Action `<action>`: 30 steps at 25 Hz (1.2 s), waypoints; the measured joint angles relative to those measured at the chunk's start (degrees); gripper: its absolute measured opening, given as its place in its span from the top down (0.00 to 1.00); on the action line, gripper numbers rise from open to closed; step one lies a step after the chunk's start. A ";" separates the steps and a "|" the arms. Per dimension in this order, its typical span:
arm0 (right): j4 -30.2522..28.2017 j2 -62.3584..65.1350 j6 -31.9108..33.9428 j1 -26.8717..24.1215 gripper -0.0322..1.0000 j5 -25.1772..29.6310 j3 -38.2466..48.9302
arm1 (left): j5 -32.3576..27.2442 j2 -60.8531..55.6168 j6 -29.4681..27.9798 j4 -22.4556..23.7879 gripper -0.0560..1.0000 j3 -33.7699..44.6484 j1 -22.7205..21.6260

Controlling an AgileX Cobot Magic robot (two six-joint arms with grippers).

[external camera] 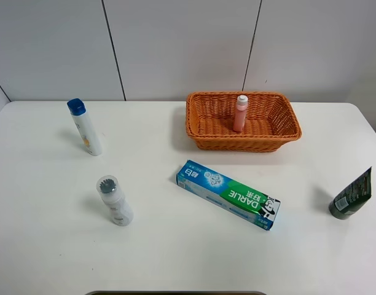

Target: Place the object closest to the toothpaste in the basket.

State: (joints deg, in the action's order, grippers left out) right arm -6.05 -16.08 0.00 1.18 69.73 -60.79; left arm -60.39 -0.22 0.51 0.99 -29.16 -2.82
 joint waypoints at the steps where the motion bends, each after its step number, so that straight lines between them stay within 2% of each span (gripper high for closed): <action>1: 0.00 1.26 0.56 0.00 0.01 0.07 2.97 | 0.00 0.00 0.00 0.00 0.06 0.00 0.00; 7: 0.06 10.16 2.36 0.00 0.01 -1.64 17.06 | 0.00 0.00 0.00 0.00 0.06 0.00 0.00; 11: 0.06 15.04 3.24 0.00 0.01 -3.59 22.67 | 0.00 0.00 0.00 0.00 0.06 0.00 0.00; 18: 0.39 16.28 4.24 0.00 0.01 -6.51 28.18 | 0.00 0.00 0.00 0.00 0.06 0.00 0.00; 22: 3.31 16.28 4.36 0.00 0.01 -8.37 31.56 | 0.00 0.00 0.00 0.00 0.06 0.00 0.00; 30: 6.05 16.28 1.25 0.00 0.01 -8.63 31.93 | 0.00 0.00 0.00 0.00 0.06 0.00 0.00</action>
State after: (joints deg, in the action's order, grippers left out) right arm 0.00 0.20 1.25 1.18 61.10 -28.86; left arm -60.39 -0.22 0.51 0.99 -29.16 -2.82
